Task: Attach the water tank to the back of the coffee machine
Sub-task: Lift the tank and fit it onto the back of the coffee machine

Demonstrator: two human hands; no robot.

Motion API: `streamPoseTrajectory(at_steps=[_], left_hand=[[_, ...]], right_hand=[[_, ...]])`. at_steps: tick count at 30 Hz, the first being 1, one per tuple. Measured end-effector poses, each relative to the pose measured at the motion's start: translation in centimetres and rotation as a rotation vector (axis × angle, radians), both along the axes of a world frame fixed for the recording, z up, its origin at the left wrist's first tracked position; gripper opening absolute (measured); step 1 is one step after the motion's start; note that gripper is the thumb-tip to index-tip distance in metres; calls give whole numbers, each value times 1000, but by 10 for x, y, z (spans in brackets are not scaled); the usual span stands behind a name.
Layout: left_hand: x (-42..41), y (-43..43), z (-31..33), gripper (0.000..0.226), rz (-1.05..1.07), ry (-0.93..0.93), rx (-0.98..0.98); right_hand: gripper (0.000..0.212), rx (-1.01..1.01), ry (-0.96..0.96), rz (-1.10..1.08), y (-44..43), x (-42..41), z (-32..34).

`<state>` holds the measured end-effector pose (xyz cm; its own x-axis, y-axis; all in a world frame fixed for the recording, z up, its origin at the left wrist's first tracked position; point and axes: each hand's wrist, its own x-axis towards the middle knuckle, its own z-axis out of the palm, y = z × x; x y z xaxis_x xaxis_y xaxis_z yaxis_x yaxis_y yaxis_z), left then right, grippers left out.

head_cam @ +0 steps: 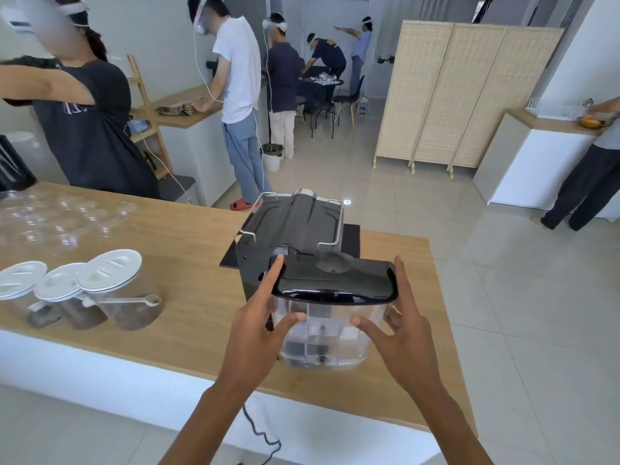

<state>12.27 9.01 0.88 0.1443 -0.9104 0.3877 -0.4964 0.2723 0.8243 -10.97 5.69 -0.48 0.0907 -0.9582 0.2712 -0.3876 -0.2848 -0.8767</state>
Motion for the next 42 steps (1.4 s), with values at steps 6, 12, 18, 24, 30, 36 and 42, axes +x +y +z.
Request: streamPoseTrajectory(at_steps=[6, 12, 18, 24, 30, 36, 42], left_hand=[[56, -19, -2, 85, -9, -32, -25], [83, -43, -7, 81, -40, 1, -46], [100, -56, -19, 78, -78, 31, 0], [104, -57, -47, 78, -107, 64, 32], [102, -56, -60, 79, -91, 28, 49], [103, -55, -57, 81, -127, 11, -10], [103, -53, -61, 85, -121, -36, -20]], right_hand=[[109, -32, -35, -44, -5, 64, 3], [107, -76, -6, -129, -14, 108, 3], [99, -64, 29, -199, -18, 131, -7], [101, -11, 65, -228, -16, 132, -30], [102, 14, 72, -262, -16, 133, -45], [104, 14, 77, -299, -19, 129, -49], [104, 21, 58, -282, -17, 128, -46]])
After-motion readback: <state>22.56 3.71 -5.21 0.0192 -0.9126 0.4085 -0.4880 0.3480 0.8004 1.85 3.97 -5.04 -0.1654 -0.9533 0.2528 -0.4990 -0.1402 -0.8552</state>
